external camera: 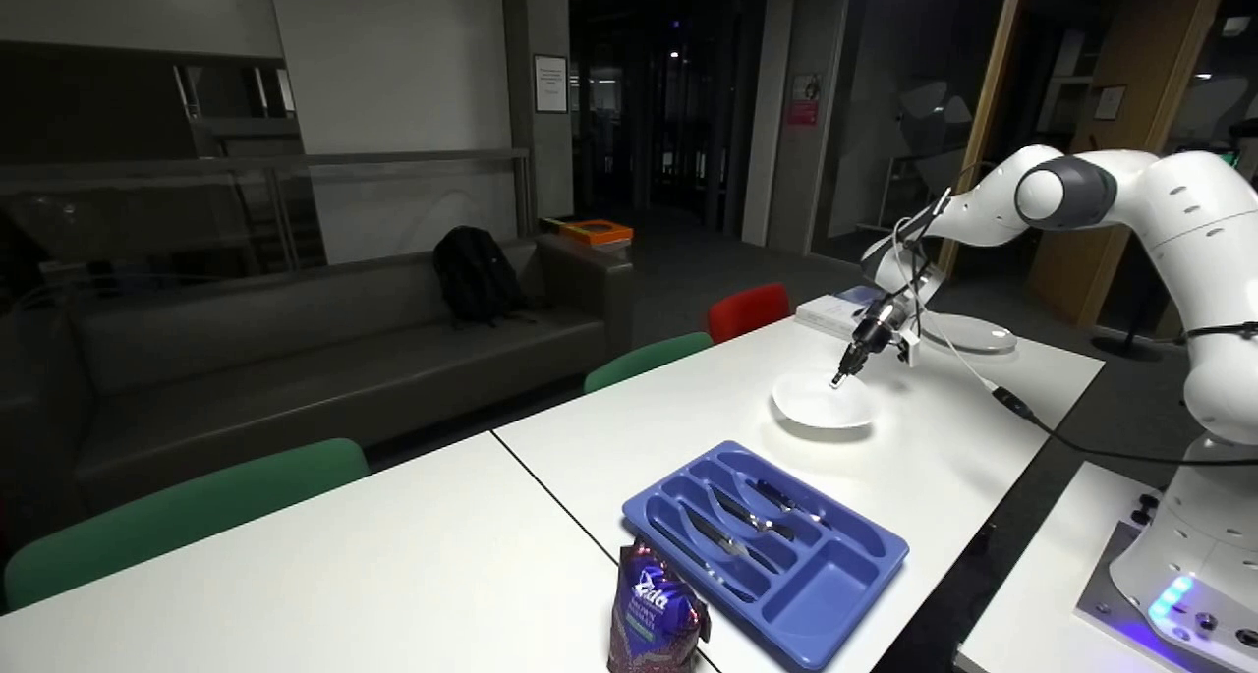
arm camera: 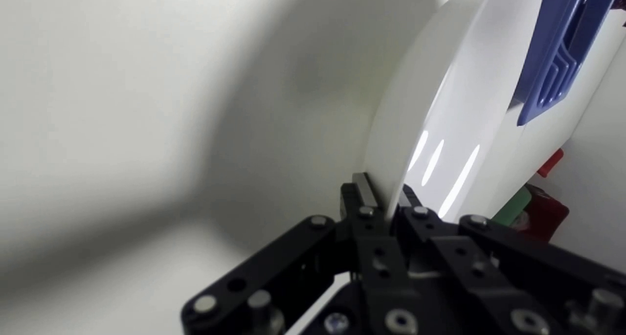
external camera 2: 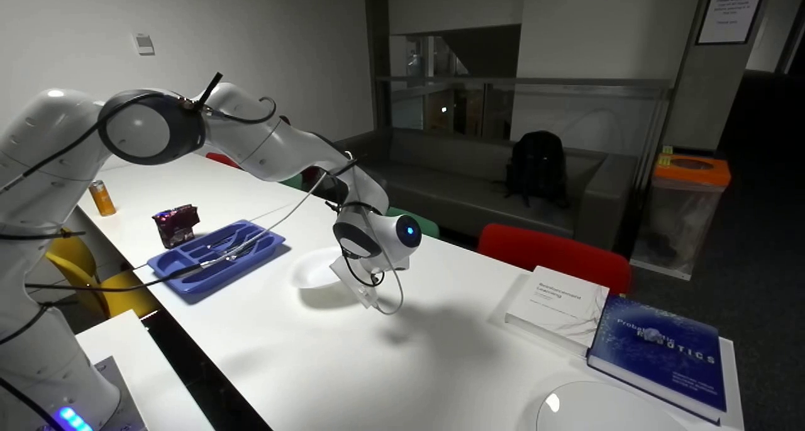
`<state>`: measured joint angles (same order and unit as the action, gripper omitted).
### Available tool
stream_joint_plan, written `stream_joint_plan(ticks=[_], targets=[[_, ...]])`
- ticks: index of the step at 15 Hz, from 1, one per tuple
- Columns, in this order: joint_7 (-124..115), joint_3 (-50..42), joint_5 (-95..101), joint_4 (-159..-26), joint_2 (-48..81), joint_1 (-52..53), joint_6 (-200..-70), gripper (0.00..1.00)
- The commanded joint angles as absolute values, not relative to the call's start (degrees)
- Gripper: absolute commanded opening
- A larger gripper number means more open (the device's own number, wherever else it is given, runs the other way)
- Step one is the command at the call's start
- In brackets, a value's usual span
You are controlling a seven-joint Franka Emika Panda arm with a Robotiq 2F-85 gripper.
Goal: Move the plate to the left
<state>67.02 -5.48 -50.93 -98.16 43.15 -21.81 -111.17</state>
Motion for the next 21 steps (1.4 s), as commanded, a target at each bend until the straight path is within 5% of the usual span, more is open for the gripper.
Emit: stream_joint_plan(ticks=[1, 15, 16, 21], targets=[[66.2, -4.8, -50.1, -96.6, 43.7, -21.3, -111.4, 0.02], [66.6, -3.6, -49.0, -93.9, 46.3, -20.5, -112.3, 0.02], [66.5, -3.6, -49.0, -93.9, 46.4, -20.4, -112.5, 0.33], [66.2, -3.5, -48.7, -93.8, 46.4, -20.2, -112.7, 0.66]])
